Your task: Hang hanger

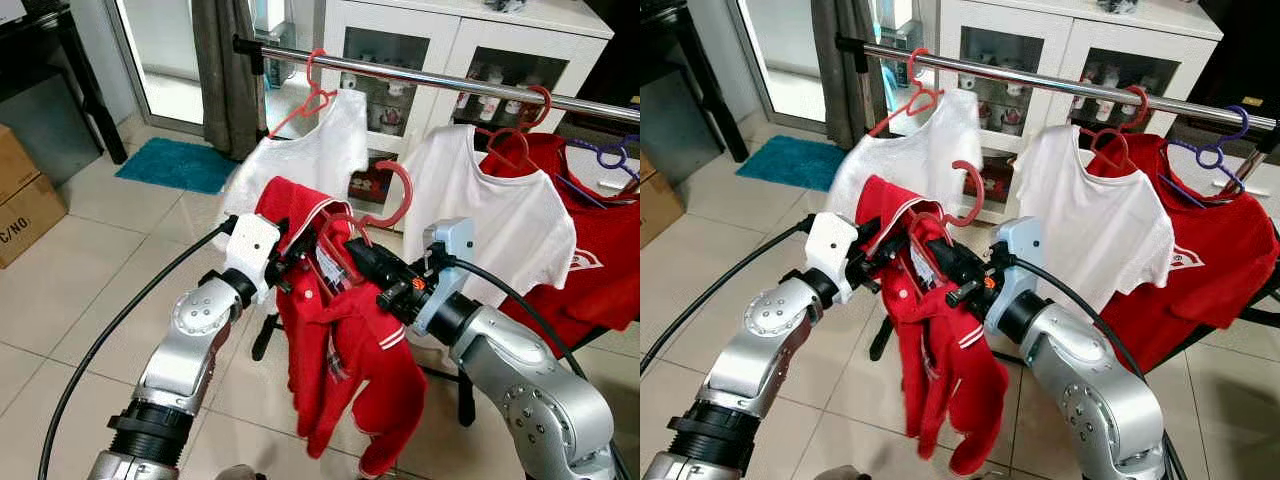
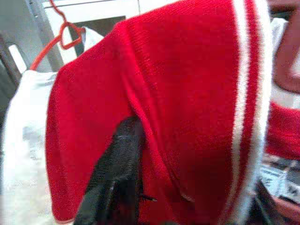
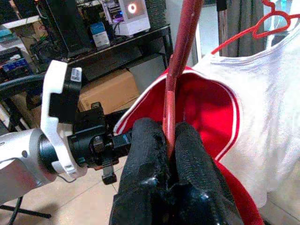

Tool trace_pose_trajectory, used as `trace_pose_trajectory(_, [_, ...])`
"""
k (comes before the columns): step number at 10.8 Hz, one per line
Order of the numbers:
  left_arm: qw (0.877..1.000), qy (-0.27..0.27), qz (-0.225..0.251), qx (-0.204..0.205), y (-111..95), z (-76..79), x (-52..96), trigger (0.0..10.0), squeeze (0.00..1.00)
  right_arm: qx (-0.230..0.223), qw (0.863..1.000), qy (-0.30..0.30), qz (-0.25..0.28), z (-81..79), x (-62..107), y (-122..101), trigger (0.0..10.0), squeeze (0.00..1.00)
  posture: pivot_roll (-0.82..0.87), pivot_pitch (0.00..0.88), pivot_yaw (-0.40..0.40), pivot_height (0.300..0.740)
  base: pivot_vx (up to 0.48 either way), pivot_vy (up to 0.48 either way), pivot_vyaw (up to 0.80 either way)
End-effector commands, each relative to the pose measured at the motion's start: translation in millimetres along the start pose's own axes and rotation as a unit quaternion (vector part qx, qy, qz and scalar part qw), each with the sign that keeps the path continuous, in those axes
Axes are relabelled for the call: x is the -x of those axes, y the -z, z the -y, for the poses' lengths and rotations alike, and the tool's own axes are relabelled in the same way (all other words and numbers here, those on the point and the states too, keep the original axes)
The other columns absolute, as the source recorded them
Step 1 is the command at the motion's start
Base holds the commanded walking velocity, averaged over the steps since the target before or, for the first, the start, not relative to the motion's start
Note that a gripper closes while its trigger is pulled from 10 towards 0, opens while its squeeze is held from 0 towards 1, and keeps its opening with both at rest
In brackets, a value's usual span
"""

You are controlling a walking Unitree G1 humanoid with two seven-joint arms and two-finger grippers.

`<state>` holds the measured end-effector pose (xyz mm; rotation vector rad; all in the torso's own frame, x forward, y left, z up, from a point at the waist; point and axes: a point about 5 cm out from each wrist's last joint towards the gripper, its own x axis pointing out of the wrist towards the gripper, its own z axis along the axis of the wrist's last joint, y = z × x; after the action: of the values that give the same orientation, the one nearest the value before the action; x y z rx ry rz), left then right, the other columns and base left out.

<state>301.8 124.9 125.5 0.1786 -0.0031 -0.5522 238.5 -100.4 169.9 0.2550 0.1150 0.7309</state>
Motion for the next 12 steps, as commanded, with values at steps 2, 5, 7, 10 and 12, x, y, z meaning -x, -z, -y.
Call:
trace_pose_trajectory(2, [1.000,-0.011,0.008,0.002,-3.5,-4.4,-2.2,0.0,0.00,0.003,1.000,-0.002,0.023,1.0,1.0,-8.8,0.0,0.00,-0.07,0.000,-0.017,0.740,0.000,0.000,0.00])
trace_pose_trajectory(5, [1.000,-0.022,0.010,0.006,-3.3,-8.5,-1.5,0.0,0.00,0.005,1.000,0.008,0.018,3.0,2.2,-8.1,0.0,0.00,-0.07,0.000,-0.017,0.740,0.000,0.000,0.00])
trace_pose_trajectory(7, [0.999,-0.038,0.016,0.013,-5.5,-17.4,2.0,0.0,0.00,0.008,1.000,0.012,0.013,4.8,1.3,-7.0,0.0,0.00,-0.07,0.000,-0.020,0.740,0.000,0.000,0.00])
trace_pose_trajectory(10, [0.998,-0.043,0.037,-0.005,-20.5,-33.0,8.3,0.0,0.00,0.058,0.998,0.008,-0.036,6.7,3.6,1.9,0.0,0.00,-0.07,0.000,-0.023,0.740,0.000,0.000,0.00])
trace_pose_trajectory(12, [0.997,-0.046,0.056,-0.022,-44.4,-55.5,12.5,0.0,0.00,0.127,0.984,-0.026,-0.122,9.9,15.1,20.0,0.0,0.00,-0.06,0.000,-0.024,0.740,0.000,0.000,0.00])
